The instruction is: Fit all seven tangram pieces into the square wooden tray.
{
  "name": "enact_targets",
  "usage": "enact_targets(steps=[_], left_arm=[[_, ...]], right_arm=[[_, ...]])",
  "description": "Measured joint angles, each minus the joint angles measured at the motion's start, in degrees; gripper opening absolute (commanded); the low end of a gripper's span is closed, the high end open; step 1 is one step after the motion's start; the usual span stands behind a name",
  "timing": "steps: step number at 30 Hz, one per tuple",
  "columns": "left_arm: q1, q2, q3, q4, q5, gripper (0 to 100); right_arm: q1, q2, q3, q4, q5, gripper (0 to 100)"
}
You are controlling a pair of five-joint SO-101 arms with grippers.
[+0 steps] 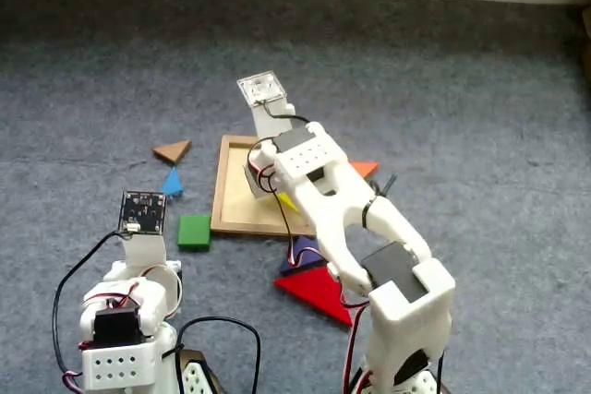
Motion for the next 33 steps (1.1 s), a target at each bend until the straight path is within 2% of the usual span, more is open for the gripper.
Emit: enact_targets(steps=[7,23,25,30,33], left_arm=[[0.00,0.00,0.00,0.00,0.00,2],[0.00,0.00,0.00,0.00,0.00,2],[0.00,0.00,0.00,0.00,0.00,2],[0.00,0.00,0.00,0.00,0.00,2],[0.00,0.00,0.00,0.00,0.00,2]], right_arm=[[0.35,0.00,0.00,0.00,-4.57,30.5],[1.67,0.00,-0.09,0.00,-5.71,30.6],[1.23,0.00,-0.09,0.00,-5.63,27.2],[-2.99,0.00,-0.09,0.00,1.32,4.2],[-4.75,0.00,-0.09,0.00,5.27,1.0]])
